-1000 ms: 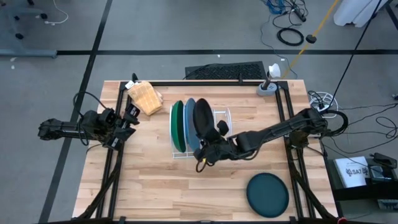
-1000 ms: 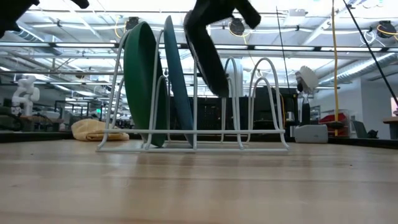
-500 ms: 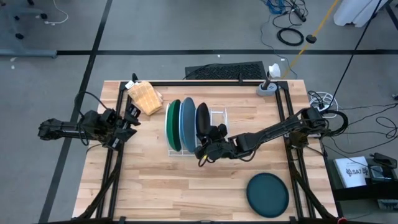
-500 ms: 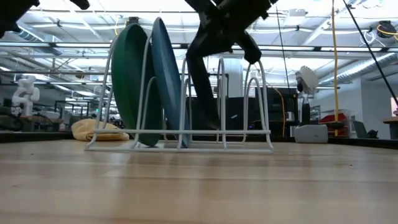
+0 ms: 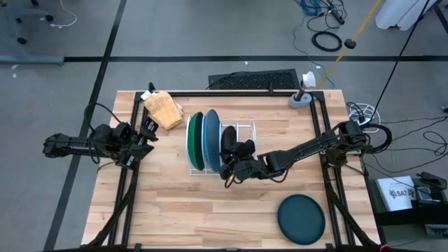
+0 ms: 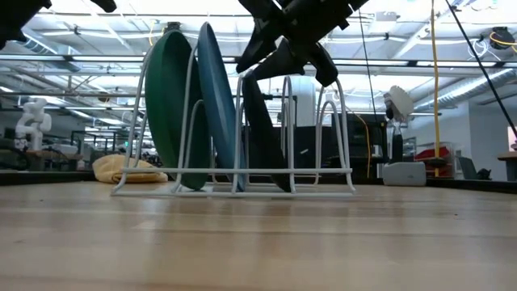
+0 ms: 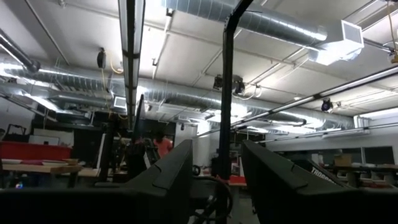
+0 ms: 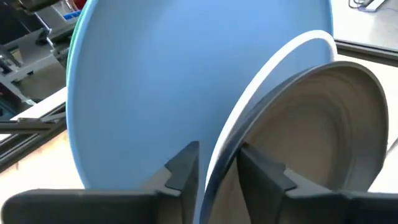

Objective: Sort dishes
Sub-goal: Put the black plate in the dish rack

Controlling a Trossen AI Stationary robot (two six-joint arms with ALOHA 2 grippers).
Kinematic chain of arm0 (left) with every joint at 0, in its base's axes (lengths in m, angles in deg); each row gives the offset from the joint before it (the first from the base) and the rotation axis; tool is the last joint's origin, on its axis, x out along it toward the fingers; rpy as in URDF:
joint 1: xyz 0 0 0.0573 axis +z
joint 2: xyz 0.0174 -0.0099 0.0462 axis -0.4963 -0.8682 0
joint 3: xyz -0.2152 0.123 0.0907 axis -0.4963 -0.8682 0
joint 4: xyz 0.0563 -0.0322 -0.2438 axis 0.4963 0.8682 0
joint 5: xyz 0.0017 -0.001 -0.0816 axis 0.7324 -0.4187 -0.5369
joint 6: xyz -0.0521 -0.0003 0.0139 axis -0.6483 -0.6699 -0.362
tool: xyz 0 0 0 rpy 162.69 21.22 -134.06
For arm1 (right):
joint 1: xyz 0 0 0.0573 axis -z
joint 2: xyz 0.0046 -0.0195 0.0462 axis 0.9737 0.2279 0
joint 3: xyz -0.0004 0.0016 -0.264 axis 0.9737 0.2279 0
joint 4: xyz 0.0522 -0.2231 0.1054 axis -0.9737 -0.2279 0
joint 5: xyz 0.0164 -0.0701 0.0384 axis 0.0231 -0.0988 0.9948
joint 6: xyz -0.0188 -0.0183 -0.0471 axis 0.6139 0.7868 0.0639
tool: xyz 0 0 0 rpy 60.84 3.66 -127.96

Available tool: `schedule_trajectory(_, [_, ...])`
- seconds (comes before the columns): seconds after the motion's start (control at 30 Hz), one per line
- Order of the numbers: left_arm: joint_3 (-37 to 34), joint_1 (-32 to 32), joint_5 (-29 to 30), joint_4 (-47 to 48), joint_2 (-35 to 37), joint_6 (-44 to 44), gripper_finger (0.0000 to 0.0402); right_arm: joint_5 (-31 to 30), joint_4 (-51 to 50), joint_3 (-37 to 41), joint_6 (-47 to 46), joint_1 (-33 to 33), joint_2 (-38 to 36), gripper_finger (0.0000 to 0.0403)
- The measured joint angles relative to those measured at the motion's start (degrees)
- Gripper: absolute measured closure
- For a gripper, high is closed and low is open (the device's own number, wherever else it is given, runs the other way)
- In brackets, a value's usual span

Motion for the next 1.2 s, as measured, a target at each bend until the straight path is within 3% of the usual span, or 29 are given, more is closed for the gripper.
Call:
schedule_trajectory(0.2, [0.0, 0.0, 0.0, 0.0, 0.0, 0.1, 0.0253, -0.1, 0.3, -0.6, 3.1, 0.0, 0.0, 0.0264])
schedule_trajectory(0.7, [0.0, 0.0, 0.3, 0.0, 0.0, 0.1, 0.0253, -1.3, -1.2, -8.8, 18.5, 0.0, 0.0, 0.0259])
schedule_trajectory(1.2, [0.0, 0.0, 0.3, 0.0, 0.0, 0.0, 0.0253, -3.1, -14.1, -8.8, 10.0, 0.5, 0.0, 0.0259])
